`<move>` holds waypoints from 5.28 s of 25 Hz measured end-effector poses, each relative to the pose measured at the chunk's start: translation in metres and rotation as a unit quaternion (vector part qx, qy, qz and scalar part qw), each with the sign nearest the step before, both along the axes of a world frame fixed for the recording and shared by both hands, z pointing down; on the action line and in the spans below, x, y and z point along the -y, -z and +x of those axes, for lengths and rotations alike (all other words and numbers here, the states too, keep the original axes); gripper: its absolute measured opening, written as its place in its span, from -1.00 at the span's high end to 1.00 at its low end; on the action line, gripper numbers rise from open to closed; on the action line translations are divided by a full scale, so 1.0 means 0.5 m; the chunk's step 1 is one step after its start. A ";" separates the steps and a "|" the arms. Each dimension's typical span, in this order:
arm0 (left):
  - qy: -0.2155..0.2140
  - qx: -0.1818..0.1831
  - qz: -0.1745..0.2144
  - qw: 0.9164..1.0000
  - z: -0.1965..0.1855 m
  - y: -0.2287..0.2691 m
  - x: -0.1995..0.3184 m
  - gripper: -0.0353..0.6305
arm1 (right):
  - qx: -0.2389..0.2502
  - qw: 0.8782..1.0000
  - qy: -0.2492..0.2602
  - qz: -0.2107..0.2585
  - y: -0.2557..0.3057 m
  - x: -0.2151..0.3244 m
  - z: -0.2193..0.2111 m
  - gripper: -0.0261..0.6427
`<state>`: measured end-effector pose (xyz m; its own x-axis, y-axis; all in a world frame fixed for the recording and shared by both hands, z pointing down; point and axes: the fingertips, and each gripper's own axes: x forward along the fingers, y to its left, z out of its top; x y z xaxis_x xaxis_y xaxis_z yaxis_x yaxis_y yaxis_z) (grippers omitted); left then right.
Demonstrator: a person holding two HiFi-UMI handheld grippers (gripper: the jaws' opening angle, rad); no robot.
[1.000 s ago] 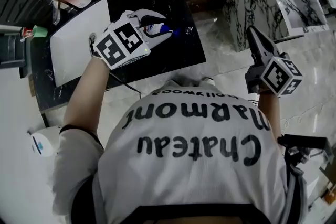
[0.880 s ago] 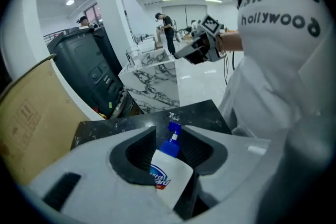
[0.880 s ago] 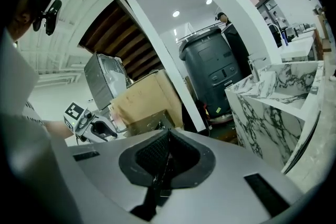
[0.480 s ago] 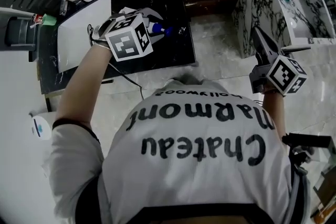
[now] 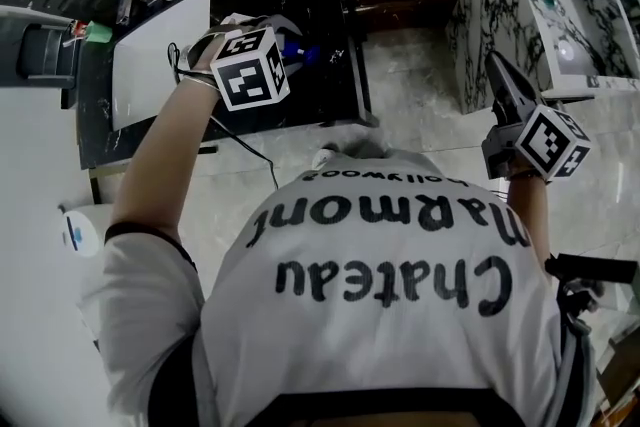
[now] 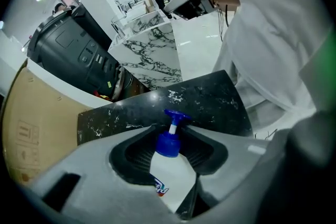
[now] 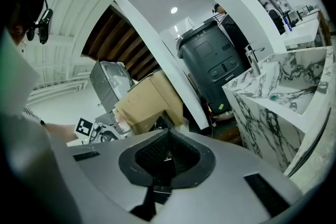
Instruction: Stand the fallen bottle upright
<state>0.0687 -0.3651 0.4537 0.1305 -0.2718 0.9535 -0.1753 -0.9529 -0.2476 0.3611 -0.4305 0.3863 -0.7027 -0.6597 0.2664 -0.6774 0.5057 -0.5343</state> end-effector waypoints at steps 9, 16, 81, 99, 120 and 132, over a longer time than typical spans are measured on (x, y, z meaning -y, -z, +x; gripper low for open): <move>0.018 0.007 0.013 1.000 0.002 -0.001 0.005 0.43 | -0.009 1.000 0.012 0.000 -0.006 -0.007 0.022 0.88; 0.012 0.015 0.017 1.000 0.008 0.016 0.003 0.47 | 0.001 1.000 0.004 0.002 -0.005 -0.010 0.031 0.88; 0.127 -0.433 0.134 0.882 -0.283 0.320 0.021 0.49 | -0.087 0.992 -0.063 0.060 0.114 -0.201 -0.326 0.88; 0.114 -0.438 0.148 0.879 -0.310 0.315 0.023 0.48 | -0.090 0.990 -0.086 0.058 0.102 -0.247 -0.373 0.88; 0.137 -0.437 0.176 0.871 -0.310 0.307 0.037 0.48 | -0.095 0.986 -0.129 0.055 0.089 -0.314 -0.362 0.88; 0.169 -0.441 0.193 0.860 -0.324 0.301 0.033 0.48 | -0.101 0.985 -0.127 0.054 0.090 -0.343 -0.357 0.88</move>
